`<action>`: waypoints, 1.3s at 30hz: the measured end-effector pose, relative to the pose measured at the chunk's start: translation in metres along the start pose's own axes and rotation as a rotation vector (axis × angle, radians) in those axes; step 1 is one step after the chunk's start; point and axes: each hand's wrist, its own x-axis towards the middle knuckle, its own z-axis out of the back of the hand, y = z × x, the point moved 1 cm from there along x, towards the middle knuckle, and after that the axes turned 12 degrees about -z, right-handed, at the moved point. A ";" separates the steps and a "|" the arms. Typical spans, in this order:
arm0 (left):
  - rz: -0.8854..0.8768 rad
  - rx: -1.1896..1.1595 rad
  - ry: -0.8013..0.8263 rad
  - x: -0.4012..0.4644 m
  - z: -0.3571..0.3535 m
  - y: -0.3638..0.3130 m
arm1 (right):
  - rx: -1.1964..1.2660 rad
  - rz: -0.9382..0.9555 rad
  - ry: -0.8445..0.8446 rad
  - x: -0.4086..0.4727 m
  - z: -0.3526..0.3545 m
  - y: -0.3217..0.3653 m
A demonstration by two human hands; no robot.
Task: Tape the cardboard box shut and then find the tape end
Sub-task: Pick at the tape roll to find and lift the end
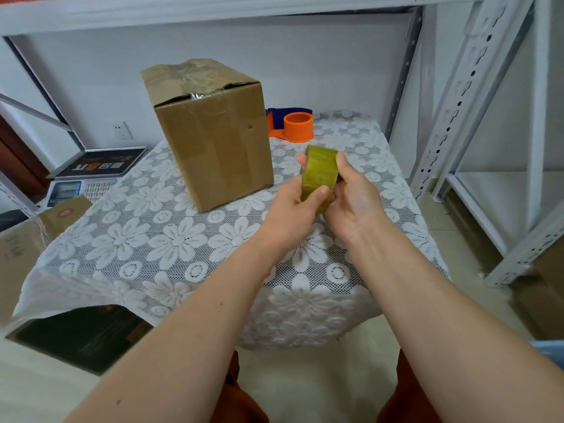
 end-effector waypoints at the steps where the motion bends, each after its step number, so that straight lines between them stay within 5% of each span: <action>1: 0.008 -0.009 0.009 0.000 0.001 0.000 | -0.001 0.001 0.001 0.000 0.000 0.000; 6: 0.061 -0.156 0.008 -0.001 0.003 -0.004 | -0.031 0.014 0.004 -0.002 -0.002 0.001; 13: 0.023 0.004 -0.014 -0.001 -0.001 0.001 | -0.006 -0.001 0.015 -0.002 -0.002 0.001; 19: 0.086 -0.195 0.028 -0.002 0.001 -0.006 | -0.014 0.013 0.007 -0.003 -0.002 0.001; 39: 0.086 -0.187 -0.010 -0.001 0.000 0.001 | -0.050 0.010 -0.022 -0.003 -0.002 0.002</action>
